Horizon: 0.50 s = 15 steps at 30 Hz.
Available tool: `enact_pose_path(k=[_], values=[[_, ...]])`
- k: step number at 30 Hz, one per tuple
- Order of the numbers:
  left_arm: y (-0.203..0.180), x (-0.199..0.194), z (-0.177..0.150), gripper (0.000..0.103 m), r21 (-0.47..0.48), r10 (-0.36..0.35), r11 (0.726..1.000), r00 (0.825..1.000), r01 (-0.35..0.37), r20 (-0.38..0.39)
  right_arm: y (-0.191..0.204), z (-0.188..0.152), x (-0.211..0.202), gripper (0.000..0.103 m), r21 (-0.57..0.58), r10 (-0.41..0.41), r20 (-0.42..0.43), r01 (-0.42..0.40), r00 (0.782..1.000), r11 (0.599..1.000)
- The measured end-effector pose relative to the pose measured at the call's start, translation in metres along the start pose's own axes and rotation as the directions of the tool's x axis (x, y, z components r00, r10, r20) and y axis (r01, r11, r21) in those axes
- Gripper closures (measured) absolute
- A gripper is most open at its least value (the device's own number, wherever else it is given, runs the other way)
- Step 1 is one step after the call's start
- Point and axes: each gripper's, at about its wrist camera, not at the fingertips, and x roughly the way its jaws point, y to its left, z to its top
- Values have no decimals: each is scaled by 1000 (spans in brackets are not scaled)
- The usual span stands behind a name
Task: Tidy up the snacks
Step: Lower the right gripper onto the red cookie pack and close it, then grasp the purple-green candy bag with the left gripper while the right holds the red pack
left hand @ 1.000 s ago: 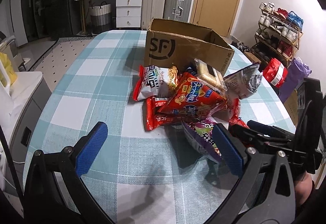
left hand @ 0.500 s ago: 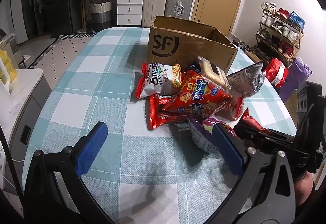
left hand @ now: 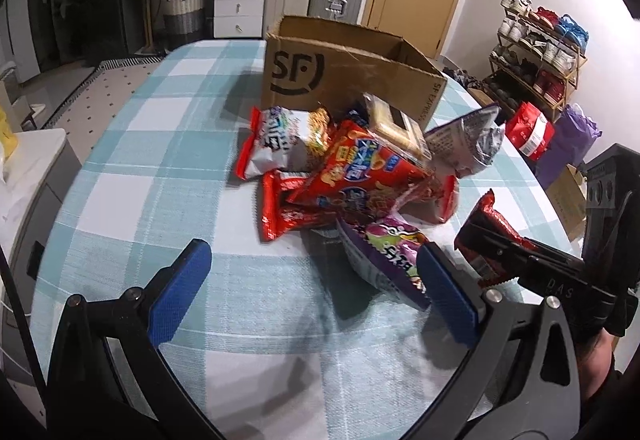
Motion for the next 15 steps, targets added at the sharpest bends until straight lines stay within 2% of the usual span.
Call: enact_pose_path(k=[15], values=[[-22,42,7,1,-27,-74,997,993,72,-91,-12,-6,-22,76,17,2,41,-2,999,1000]])
